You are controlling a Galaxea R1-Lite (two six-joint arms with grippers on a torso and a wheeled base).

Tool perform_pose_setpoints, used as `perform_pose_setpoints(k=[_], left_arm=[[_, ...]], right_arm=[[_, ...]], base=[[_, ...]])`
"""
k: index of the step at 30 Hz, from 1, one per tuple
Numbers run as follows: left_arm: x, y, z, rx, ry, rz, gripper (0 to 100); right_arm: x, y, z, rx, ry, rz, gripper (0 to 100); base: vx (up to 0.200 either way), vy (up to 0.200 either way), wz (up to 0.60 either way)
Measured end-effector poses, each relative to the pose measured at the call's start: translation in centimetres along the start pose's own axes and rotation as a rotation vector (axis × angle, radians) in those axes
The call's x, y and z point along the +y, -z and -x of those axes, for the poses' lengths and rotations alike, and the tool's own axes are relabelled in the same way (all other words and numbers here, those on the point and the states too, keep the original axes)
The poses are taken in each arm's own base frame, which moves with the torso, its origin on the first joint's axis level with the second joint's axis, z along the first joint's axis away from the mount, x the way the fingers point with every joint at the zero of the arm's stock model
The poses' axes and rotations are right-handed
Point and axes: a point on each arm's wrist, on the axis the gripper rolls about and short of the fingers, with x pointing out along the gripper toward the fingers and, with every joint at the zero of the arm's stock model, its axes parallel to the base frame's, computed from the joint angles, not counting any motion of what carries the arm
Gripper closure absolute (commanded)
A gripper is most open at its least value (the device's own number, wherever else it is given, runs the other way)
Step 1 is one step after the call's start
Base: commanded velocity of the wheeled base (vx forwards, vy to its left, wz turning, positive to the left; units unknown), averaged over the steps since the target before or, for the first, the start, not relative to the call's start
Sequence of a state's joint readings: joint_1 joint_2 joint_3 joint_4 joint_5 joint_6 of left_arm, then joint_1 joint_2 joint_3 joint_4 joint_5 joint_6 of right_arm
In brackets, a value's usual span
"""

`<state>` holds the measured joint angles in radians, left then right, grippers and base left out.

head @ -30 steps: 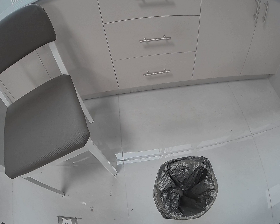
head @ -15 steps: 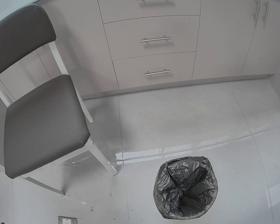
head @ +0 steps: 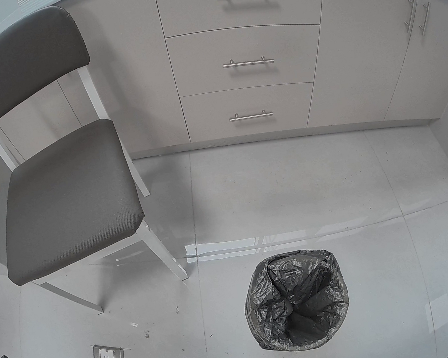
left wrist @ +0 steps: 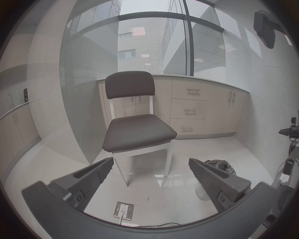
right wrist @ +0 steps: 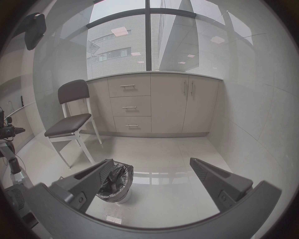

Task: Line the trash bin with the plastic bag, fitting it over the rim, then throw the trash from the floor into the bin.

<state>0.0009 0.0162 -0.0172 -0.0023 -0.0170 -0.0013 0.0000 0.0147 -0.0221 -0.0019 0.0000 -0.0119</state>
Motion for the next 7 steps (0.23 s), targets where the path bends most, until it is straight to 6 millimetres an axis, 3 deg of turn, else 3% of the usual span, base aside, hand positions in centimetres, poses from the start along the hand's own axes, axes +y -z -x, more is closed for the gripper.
perform_pose_setpoints(k=[7], left_arm=[[0.00,-0.02,0.00,-0.001,0.000,0.000,0]], right_arm=[[0.00,0.10,-0.03,0.003,-0.001,-0.011,0]], base=[[0.000,0.000,0.00]])
